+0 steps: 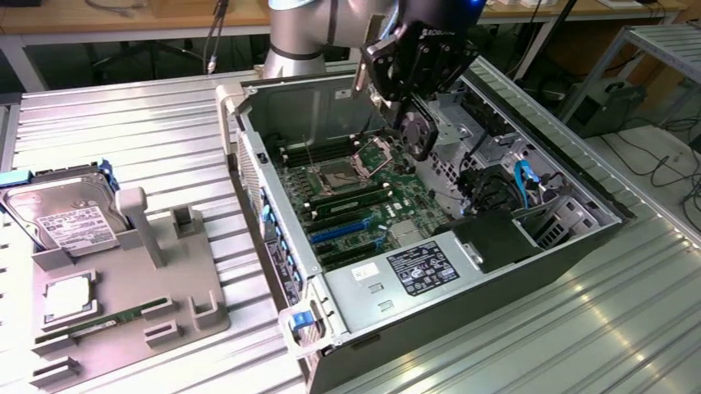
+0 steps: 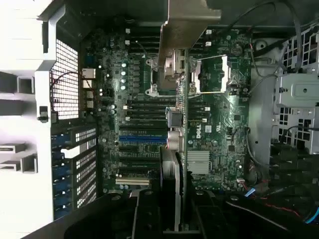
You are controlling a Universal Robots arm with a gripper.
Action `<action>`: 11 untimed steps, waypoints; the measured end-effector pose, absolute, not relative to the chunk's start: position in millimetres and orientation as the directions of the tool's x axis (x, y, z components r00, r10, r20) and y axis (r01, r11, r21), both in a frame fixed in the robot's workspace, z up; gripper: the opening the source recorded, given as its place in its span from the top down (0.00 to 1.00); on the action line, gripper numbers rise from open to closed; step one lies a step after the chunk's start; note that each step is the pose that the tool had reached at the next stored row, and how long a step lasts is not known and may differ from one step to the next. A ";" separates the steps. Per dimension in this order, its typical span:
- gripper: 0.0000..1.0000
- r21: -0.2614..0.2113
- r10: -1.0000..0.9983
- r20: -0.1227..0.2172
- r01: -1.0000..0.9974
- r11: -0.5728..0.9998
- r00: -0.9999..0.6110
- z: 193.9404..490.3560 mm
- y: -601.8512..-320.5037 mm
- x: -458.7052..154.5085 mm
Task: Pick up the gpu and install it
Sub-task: 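Pick up the gpu and move the gpu toward the slot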
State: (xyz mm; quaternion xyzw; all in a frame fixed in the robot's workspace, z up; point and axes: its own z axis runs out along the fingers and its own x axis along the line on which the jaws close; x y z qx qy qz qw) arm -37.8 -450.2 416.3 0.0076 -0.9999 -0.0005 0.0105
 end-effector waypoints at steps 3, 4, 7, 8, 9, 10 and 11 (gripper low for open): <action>0.72 0.001 -0.015 0.021 -0.015 1.000 -1.000 416.1 -450.2 -25.5; 0.72 0.001 -0.015 0.021 -0.015 1.000 -1.000 416.0 -450.2 -22.2; 0.72 0.001 -0.015 0.021 -0.015 1.000 -1.000 415.7 -450.2 -11.3; 0.72 0.001 -0.015 0.021 -0.015 1.000 -1.000 415.5 -450.2 -6.0; 0.72 0.001 -0.015 0.021 -0.015 1.000 -1.000 415.5 -450.2 -6.0; 0.72 0.001 -0.015 0.021 -0.015 1.000 -1.000 415.5 -450.2 -6.0; 0.72 0.001 -0.015 0.021 -0.015 1.000 -1.000 415.5 -450.2 -6.0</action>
